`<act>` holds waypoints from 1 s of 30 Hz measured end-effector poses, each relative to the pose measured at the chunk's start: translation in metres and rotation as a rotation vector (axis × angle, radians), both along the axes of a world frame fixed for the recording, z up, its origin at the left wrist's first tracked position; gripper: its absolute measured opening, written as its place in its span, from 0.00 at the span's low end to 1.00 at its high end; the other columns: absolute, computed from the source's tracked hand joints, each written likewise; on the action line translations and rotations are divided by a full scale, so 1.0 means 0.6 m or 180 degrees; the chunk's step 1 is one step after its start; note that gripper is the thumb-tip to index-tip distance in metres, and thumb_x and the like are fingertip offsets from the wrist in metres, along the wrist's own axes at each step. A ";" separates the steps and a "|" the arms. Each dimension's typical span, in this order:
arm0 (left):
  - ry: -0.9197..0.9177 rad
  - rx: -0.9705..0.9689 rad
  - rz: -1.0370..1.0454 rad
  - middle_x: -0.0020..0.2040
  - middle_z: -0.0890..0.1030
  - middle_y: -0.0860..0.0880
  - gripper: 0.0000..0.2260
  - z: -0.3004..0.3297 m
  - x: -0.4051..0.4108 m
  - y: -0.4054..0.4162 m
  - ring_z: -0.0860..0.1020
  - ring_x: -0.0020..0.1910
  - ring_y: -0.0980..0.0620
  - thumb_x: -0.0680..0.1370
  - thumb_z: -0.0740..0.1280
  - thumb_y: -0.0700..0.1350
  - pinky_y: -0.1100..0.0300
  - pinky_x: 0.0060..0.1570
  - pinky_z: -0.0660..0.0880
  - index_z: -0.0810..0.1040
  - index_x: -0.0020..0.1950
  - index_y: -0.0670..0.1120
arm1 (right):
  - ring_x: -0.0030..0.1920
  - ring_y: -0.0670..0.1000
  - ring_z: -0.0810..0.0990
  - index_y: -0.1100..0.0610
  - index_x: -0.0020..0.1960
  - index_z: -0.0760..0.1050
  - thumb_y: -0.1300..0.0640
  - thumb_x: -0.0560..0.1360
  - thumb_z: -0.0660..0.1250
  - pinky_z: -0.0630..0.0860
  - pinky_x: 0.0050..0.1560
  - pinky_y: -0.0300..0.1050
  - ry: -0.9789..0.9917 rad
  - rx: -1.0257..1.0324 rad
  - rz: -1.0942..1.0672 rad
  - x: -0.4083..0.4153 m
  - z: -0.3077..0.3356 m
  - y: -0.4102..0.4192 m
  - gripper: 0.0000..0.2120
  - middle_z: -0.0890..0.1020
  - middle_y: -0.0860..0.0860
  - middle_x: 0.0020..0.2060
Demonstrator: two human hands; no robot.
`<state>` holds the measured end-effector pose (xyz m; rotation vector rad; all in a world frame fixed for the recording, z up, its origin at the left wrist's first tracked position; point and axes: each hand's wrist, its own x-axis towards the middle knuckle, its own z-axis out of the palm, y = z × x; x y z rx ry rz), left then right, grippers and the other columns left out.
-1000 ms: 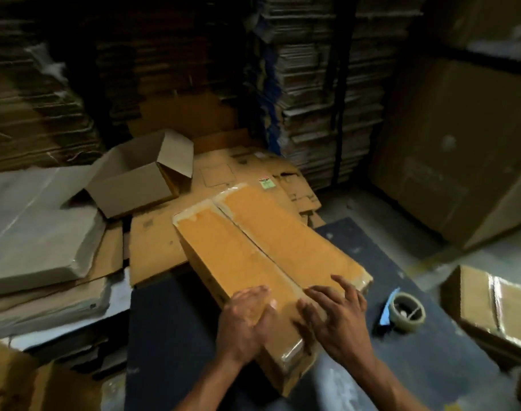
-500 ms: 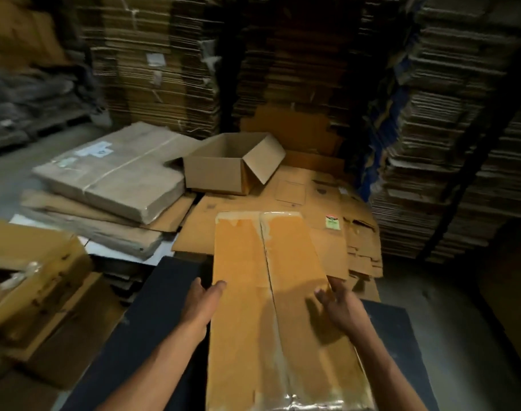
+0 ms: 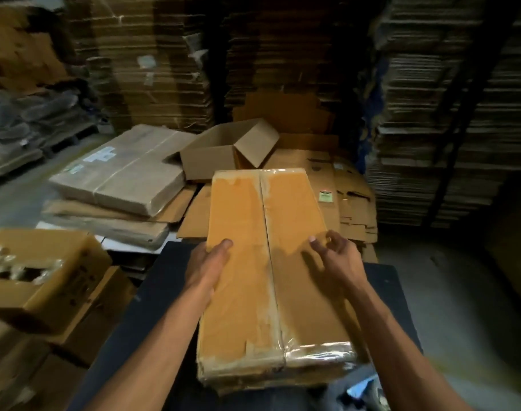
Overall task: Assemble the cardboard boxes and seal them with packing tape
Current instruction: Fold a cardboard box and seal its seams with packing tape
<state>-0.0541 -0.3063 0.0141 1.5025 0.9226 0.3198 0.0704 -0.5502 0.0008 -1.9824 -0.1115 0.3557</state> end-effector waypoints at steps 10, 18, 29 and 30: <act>-0.0814 0.0456 -0.1382 0.43 0.83 0.55 0.15 0.119 0.051 -0.267 0.79 0.40 0.55 0.73 0.75 0.59 0.56 0.45 0.77 0.83 0.51 0.50 | 0.64 0.45 0.80 0.50 0.77 0.70 0.37 0.70 0.75 0.75 0.71 0.50 -0.0842 0.0348 -0.1864 -0.185 0.118 -0.311 0.40 0.81 0.46 0.66; -0.1120 0.0019 -0.2853 0.49 0.82 0.52 0.13 0.125 0.021 -0.637 0.78 0.44 0.55 0.79 0.71 0.55 0.57 0.40 0.71 0.79 0.61 0.53 | 0.57 0.35 0.79 0.52 0.77 0.70 0.47 0.77 0.75 0.76 0.65 0.39 -0.1163 0.0227 -0.2983 -0.371 0.134 -0.647 0.32 0.80 0.36 0.59; -0.0221 0.0573 -0.3927 0.43 0.84 0.52 0.11 -0.103 0.083 -1.197 0.82 0.43 0.49 0.74 0.73 0.56 0.53 0.42 0.77 0.82 0.48 0.49 | 0.60 0.44 0.79 0.50 0.78 0.68 0.38 0.78 0.69 0.75 0.63 0.43 -0.0486 0.0349 -0.3916 -0.437 -0.108 -1.142 0.32 0.78 0.44 0.67; -0.0036 0.0726 -0.3892 0.38 0.83 0.51 0.15 -0.145 0.101 -1.252 0.81 0.40 0.46 0.71 0.73 0.58 0.51 0.41 0.76 0.82 0.44 0.47 | 0.64 0.46 0.77 0.50 0.79 0.66 0.34 0.78 0.67 0.72 0.67 0.47 -0.0287 0.0346 -0.3904 -0.427 -0.146 -1.188 0.36 0.76 0.47 0.71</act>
